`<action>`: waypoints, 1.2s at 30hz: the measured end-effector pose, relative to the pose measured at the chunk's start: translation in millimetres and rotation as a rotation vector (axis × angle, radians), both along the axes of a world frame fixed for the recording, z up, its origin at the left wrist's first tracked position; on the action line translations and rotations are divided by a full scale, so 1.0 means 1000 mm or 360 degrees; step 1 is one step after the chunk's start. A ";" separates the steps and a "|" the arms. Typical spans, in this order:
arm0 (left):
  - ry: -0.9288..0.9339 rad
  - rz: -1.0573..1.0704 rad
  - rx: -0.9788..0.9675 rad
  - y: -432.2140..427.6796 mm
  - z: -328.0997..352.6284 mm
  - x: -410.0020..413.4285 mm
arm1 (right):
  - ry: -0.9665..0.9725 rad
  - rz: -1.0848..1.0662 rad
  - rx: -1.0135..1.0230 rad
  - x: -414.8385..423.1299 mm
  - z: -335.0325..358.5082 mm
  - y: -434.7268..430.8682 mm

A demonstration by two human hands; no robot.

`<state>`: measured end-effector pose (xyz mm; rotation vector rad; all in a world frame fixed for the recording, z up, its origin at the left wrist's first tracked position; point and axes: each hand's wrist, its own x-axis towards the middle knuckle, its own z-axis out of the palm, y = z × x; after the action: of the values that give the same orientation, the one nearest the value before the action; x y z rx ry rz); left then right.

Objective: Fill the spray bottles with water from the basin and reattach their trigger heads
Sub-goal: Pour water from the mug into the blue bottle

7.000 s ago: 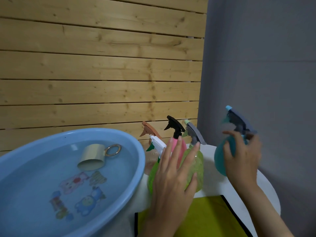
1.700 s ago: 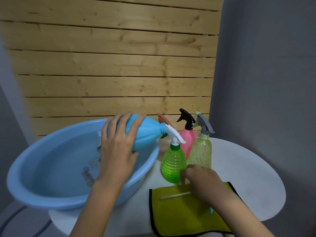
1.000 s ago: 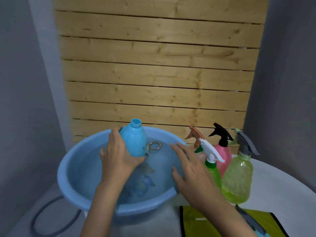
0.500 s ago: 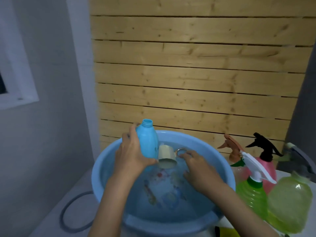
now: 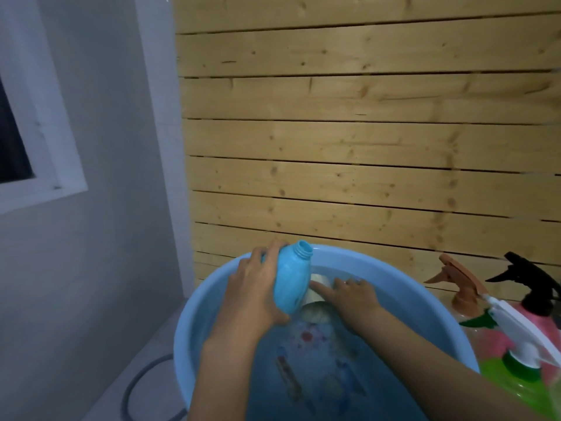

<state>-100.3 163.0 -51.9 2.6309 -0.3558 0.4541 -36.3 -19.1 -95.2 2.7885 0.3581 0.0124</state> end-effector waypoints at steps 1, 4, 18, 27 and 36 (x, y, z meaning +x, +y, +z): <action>0.0050 -0.0004 0.0004 0.000 -0.002 -0.001 | 0.0010 -0.0019 0.0019 0.001 -0.004 -0.001; 0.0103 -0.0015 -0.0012 0.002 -0.009 -0.003 | 0.0088 -0.0102 0.0215 0.006 -0.013 -0.007; 0.0155 -0.0073 -0.0330 0.010 -0.025 -0.001 | 0.0484 -0.0250 0.1187 0.015 -0.013 -0.018; 0.0306 -0.0165 -0.0435 0.014 -0.033 0.002 | 0.0837 -0.0633 0.2224 0.007 -0.003 -0.014; 0.0456 -0.0041 -0.0429 0.023 -0.040 0.007 | 0.0797 -0.0471 0.2364 0.002 -0.002 -0.008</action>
<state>-93.8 186.2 -92.2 2.3804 -0.2185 0.1025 -34.4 -27.1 -97.6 4.2646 -0.0432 -0.8146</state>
